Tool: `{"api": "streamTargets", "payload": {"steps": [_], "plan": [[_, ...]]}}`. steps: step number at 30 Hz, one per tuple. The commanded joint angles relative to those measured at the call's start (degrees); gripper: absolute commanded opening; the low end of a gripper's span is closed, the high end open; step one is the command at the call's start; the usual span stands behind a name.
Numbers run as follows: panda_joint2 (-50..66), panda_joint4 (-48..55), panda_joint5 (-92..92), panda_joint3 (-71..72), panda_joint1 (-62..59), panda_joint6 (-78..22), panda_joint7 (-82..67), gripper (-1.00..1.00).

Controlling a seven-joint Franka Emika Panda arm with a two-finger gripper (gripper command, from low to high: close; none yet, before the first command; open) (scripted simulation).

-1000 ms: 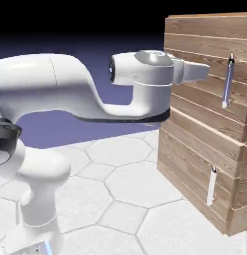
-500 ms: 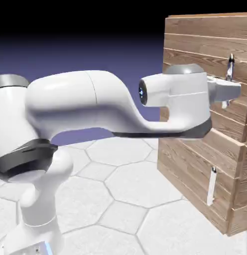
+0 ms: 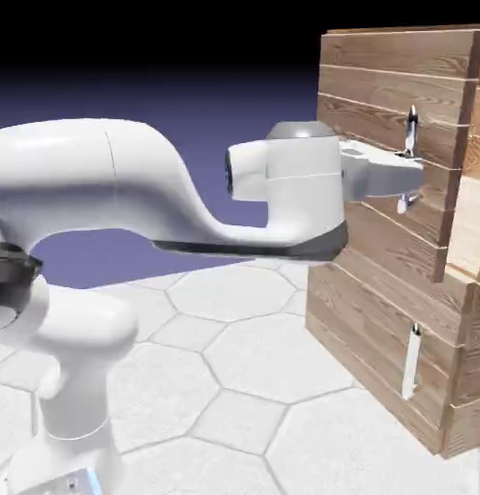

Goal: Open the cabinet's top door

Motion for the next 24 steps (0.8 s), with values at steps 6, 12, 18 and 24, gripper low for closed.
{"api": "streamTargets", "payload": {"steps": [6,12,18,24], "plan": [[-3.84,-10.43,8.93,11.73,-12.39,-6.85,-2.86,-1.00],[-10.26,-20.17,21.09,24.19,-22.33,-14.47,-7.27,-1.00],[-17.57,-27.54,35.26,36.65,-27.73,-23.01,-12.04,-1.00],[-23.21,-31.57,49.48,49.11,-28.77,-32.66,-15.67,-1.00]]}}
